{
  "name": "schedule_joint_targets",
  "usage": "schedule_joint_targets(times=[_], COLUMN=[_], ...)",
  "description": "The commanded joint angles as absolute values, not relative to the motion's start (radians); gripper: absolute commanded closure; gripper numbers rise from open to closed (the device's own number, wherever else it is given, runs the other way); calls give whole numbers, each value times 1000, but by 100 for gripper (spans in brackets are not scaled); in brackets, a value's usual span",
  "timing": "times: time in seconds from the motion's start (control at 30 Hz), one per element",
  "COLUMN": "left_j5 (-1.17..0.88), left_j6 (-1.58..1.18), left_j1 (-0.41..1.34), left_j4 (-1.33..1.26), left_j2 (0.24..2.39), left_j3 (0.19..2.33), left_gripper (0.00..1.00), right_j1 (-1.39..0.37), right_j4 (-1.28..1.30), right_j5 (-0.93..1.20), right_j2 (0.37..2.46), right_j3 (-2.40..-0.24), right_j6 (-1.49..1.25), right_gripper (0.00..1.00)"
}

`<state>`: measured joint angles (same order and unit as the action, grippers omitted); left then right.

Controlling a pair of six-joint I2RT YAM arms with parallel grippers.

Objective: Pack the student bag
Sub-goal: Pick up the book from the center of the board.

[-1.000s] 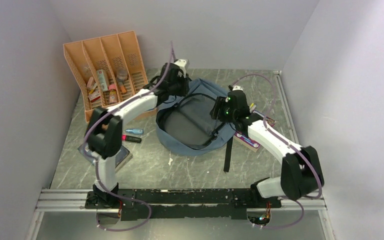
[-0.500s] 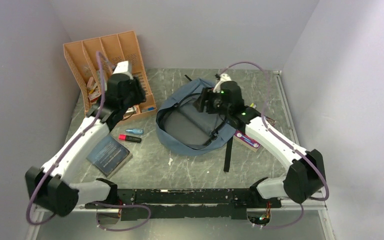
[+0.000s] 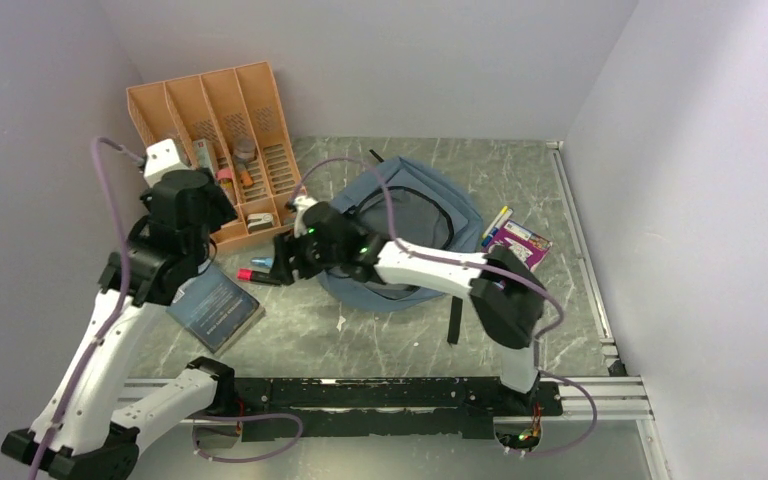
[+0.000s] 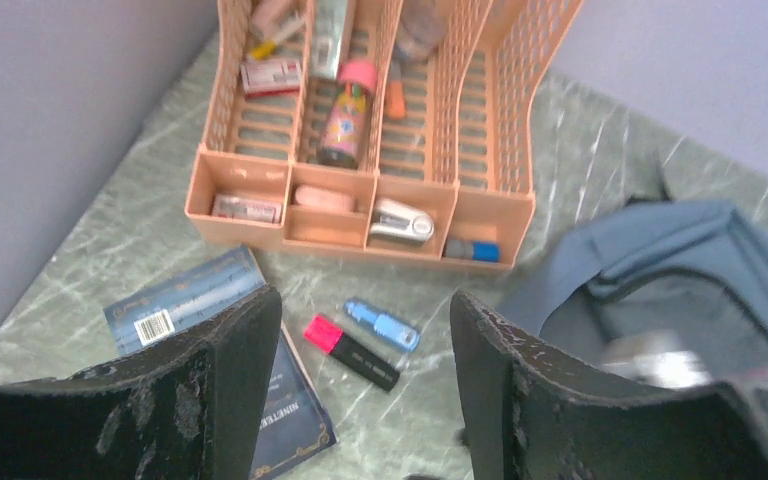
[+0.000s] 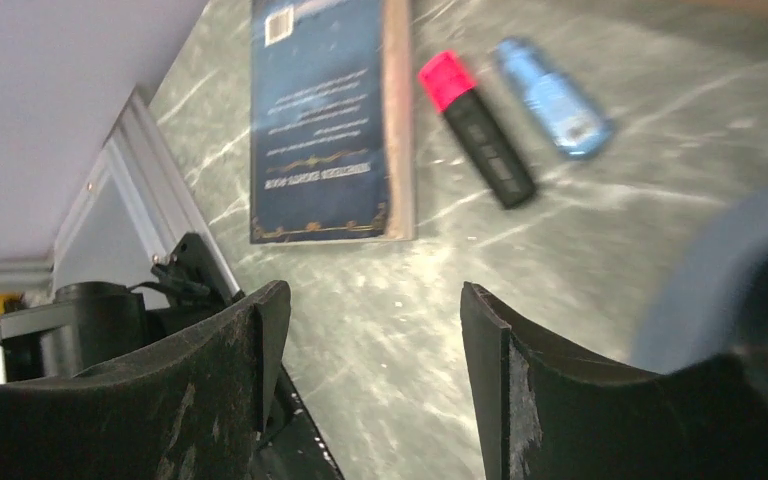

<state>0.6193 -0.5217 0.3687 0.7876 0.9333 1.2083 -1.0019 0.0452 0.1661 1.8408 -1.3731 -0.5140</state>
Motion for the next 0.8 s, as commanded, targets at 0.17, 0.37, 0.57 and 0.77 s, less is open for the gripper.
schedule_joint_targets(times=[0.17, 0.37, 0.57, 0.77], left_j5=[683, 663, 660, 639], left_j6=[-510, -511, -503, -518], left_j1=[360, 360, 362, 364], left_j4=[852, 840, 826, 817], left_j2=[893, 879, 879, 881], left_j3=[1303, 1265, 1249, 1235], left_gripper=[33, 32, 32, 32], right_j1=[-1111, -1112, -1117, -1124], right_j4=[23, 91, 115, 166], right_j5=[235, 198, 237, 261], right_j2=[2156, 2282, 2363, 2442], right_j3=[-1620, -1747, -1829, -1898], right_j6=[-570, -540, -536, -519], right_gripper=[33, 32, 33, 40])
